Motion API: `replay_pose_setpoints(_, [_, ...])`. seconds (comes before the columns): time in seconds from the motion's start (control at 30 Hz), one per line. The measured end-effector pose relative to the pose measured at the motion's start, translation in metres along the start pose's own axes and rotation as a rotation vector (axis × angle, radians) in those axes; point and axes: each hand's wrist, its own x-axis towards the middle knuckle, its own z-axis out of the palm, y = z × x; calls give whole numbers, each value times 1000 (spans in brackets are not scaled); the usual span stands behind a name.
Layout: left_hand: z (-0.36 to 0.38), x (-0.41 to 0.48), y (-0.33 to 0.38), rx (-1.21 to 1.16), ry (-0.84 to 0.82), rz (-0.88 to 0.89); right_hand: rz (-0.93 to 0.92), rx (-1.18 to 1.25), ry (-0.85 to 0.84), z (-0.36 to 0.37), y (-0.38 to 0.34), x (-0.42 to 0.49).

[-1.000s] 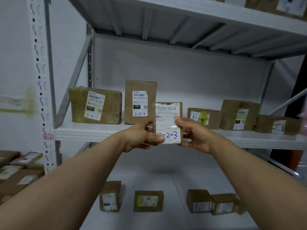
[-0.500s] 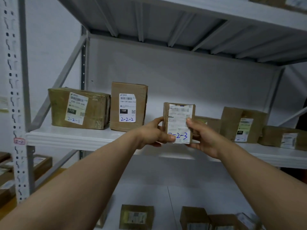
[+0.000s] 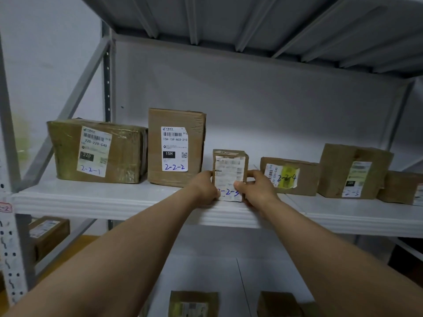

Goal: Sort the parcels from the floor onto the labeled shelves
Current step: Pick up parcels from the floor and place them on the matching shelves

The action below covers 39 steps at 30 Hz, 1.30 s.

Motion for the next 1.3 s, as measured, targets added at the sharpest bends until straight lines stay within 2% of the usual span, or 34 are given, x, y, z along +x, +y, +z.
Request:
replay_pose_setpoints(0.27, [12,28,-19,321,259,-48,15,-170,122,23,14,39])
replay_pose_setpoints(0.4, [21,35,-20,451,268,7,40,-258,186,31,23,49])
replay_pose_setpoints(0.73, [20,22,-24,393,302,106,76,-141,308,29,29,54])
replay_pose_setpoints(0.87, [15,7,-19,274,348,194,-37,-94,347,30,22,36])
replay_pose_setpoints(1.0, [10,-13,-19,152,424,304,-197,-12,312,29,24,9])
replay_pose_setpoints(1.13, [9,-42,-35,135,586,359,-339,-8,253,29,29,-21])
replay_pose_setpoints(1.23, [7,-66,-54,169,576,362,-456,-72,219,33,33,-44])
replay_pose_setpoints(1.3, [6,-83,-72,213,561,365,-544,-102,138,42,38,-61])
